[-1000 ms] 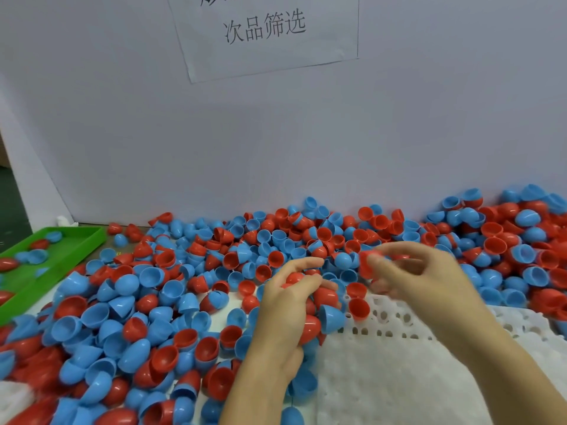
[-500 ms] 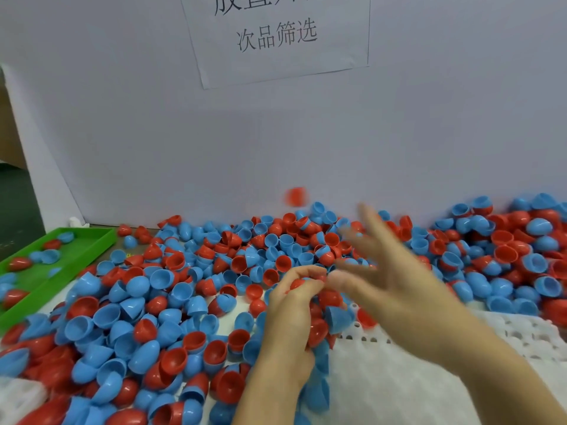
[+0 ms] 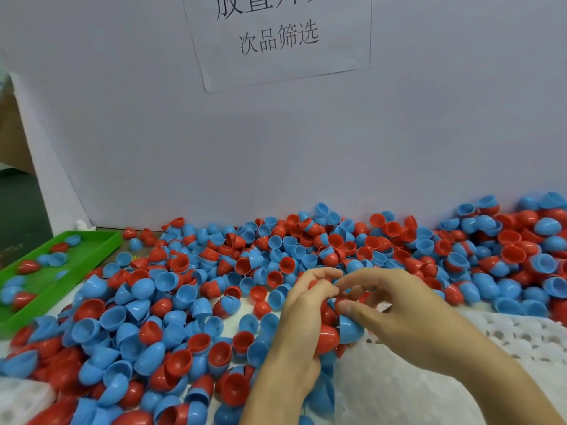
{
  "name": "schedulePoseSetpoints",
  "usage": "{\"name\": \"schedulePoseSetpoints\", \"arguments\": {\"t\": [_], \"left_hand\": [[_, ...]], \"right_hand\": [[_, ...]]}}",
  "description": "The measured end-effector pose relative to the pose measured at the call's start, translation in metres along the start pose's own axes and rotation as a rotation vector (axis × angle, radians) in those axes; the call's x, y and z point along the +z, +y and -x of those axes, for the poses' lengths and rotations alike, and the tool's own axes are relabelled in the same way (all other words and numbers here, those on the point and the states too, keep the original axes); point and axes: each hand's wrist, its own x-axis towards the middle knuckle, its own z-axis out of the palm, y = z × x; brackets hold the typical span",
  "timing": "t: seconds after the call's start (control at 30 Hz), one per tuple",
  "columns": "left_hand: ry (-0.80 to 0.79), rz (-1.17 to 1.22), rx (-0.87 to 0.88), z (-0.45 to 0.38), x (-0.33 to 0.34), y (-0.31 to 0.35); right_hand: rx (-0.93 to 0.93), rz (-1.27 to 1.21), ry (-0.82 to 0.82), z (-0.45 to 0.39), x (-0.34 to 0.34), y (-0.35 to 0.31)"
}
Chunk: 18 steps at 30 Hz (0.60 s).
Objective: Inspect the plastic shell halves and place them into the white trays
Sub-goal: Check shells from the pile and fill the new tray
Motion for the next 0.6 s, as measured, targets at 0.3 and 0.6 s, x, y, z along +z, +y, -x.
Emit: {"name": "schedulePoseSetpoints", "arguments": {"t": [0.3, 0.6], "left_hand": [[-0.103, 0.053, 0.027, 0.004, -0.002, 0.002], [-0.103, -0.015, 0.025, 0.006, -0.001, 0.007]], "right_hand": [[0.006, -0.108, 0.011, 0.002, -0.005, 0.007], [-0.012, -0.405, 0.191, 0.001, -0.009, 0.012]]}}
